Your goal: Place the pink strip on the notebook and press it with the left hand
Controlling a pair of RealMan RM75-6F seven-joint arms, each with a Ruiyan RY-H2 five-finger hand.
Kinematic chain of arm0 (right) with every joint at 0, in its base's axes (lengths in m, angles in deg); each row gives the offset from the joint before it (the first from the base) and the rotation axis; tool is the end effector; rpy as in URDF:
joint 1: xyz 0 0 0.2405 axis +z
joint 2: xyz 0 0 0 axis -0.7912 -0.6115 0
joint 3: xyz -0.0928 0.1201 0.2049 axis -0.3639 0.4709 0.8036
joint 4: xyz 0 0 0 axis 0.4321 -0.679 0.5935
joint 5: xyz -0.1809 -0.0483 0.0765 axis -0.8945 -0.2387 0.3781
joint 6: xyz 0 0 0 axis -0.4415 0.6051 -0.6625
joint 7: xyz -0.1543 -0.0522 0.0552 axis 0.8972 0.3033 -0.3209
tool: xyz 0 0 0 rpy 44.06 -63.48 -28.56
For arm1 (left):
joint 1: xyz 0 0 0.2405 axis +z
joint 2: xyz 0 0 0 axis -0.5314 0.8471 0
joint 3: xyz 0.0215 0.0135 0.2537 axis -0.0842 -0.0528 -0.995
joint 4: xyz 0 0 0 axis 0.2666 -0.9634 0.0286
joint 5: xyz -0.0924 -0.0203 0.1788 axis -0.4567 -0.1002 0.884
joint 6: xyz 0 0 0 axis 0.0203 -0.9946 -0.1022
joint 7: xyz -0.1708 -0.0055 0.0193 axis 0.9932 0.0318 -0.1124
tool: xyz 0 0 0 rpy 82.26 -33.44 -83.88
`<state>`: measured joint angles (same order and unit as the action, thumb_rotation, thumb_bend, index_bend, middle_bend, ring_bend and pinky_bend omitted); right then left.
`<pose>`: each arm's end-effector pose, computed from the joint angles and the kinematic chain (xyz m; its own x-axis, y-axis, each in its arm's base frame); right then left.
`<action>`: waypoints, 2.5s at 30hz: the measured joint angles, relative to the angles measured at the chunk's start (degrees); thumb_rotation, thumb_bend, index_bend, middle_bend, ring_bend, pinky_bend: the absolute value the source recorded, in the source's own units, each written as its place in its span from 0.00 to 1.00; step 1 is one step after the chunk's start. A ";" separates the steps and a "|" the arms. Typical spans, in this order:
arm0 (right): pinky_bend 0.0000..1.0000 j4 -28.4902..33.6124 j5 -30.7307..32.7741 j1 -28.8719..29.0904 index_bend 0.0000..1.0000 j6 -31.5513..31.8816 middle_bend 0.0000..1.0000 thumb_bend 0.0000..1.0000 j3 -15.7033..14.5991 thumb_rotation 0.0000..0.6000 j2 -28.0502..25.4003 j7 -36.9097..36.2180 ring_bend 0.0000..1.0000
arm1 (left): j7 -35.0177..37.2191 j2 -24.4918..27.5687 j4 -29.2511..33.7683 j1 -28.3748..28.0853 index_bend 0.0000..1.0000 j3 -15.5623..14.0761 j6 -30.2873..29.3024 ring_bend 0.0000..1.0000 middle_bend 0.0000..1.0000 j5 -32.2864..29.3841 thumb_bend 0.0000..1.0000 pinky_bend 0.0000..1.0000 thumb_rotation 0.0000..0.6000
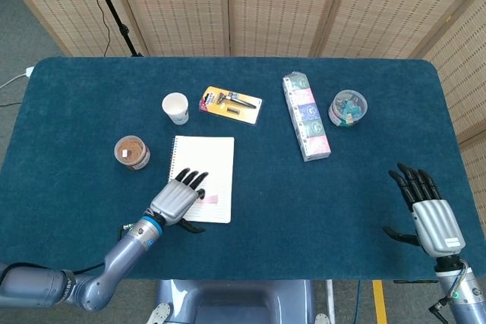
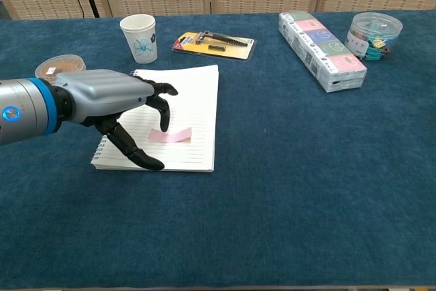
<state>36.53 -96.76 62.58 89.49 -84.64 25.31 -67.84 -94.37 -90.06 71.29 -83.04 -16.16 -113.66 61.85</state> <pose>-0.2689 -0.2272 0.1612 0.3255 -0.0185 0.9454 -0.9309 -0.1817 0.3170 -0.1111 0.3062 -0.0404 0.6688 0.3751 0.6419 0.7260 -0.5157 -0.4550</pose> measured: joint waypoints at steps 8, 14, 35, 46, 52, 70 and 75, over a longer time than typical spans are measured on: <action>0.00 0.04 -0.33 -0.28 0.00 0.21 0.00 0.00 0.18 1.00 -0.36 -1.11 0.00 | -1.02 -1.63 -1.20 -0.20 0.34 -0.52 -1.17 0.00 0.00 -0.54 0.00 0.00 0.43; 0.00 -0.15 -0.13 -0.26 0.00 -0.29 0.00 0.00 0.35 1.00 -0.45 -1.88 0.00 | -1.32 -2.08 -1.72 -0.28 0.34 -1.04 -1.20 0.00 0.00 -0.84 0.00 0.00 0.43; 0.00 -0.16 -0.27 -0.51 0.00 -0.48 0.00 0.00 0.82 1.00 -0.69 -2.79 0.00 | -3.37 -2.52 -1.67 -0.08 0.34 -2.31 -3.09 0.00 0.00 -1.08 0.00 0.00 0.44; 0.00 0.03 -0.40 -0.58 0.00 -0.69 0.00 0.00 0.91 1.00 -0.74 -2.80 0.00 | -2.79 -1.66 -1.36 0.30 0.34 -2.77 -2.74 0.00 0.00 -0.75 0.00 0.00 0.44; 0.00 0.16 -0.41 -0.70 0.00 -0.63 0.00 0.00 0.99 1.00 -0.88 -2.94 0.00 | -2.76 -1.23 -0.90 0.50 0.34 -3.08 -2.85 0.00 0.00 -0.24 0.00 0.00 0.43; 0.00 0.31 -0.49 -0.79 0.00 -0.99 0.00 0.00 1.09 1.00 -0.94 -3.03 0.00 | -1.87 -0.20 -0.89 0.87 0.34 -3.01 -2.53 0.00 0.00 0.32 0.00 0.00 0.43; 0.00 0.32 -0.45 -0.85 0.00 -0.99 0.00 0.00 1.15 1.00 -1.05 -3.28 0.00 | -2.33 -0.22 -0.40 0.88 0.34 -3.27 -2.57 0.00 0.00 0.39 0.00 0.00 0.43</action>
<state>36.85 -97.21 61.74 88.51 -83.48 24.27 -71.12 -96.70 -90.27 70.88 -82.16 -19.43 -116.23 62.24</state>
